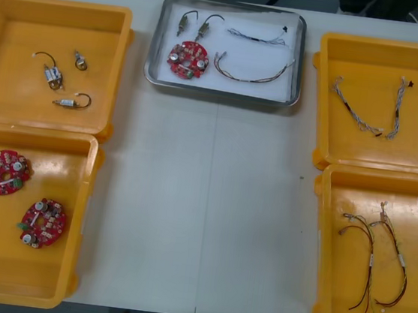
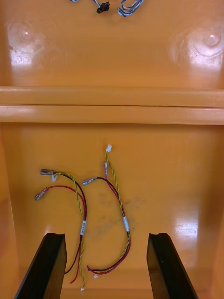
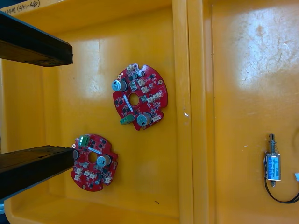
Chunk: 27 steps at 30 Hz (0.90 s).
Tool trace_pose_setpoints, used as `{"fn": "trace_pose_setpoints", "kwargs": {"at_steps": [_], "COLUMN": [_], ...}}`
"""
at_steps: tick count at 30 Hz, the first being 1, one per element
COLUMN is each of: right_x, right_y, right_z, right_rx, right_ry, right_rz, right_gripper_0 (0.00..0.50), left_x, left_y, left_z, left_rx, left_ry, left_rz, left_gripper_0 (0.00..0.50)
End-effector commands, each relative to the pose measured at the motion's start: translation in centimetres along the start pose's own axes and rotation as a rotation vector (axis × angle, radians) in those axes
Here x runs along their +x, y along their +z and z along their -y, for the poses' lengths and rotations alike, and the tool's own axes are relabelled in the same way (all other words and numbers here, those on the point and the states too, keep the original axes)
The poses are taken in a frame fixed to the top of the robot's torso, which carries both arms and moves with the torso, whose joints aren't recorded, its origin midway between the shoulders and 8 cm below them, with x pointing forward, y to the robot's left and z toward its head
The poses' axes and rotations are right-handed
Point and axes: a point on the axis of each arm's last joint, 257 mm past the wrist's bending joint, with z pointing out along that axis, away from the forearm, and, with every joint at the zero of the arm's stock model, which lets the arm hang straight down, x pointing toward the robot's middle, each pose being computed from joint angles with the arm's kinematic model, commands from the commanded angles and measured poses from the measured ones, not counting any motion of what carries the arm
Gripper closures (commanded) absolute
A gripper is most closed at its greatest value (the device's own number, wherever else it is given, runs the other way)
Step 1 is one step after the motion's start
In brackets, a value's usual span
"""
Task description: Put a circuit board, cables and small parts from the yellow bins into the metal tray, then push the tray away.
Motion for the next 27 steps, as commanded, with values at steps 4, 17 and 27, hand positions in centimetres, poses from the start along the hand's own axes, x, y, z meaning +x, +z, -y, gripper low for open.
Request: {"fn": "trace_pose_setpoints", "kwargs": {"at_steps": [4,17,27], "right_x": [-0.28,-0.28,-0.28], "right_y": [-1.38,-1.38,-1.38], "right_z": [1.55,1.55,1.55], "right_rx": [0.044,0.044,0.044], "right_ry": [0.016,0.016,0.016], "right_rz": [0.025,0.025,0.025], "right_gripper_0": [0.0,0.0,0.0], "left_x": [-0.57,-0.57,-0.57], "left_y": [-1.57,-1.57,-1.57], "left_z": [-1.28,-1.28,-1.28], "left_rx": [-0.044,-0.044,-0.044], "left_ry": [0.063,0.063,0.063], "left_rz": [0.029,0.029,0.029], "left_gripper_0": [0.0,0.0,0.0]}}
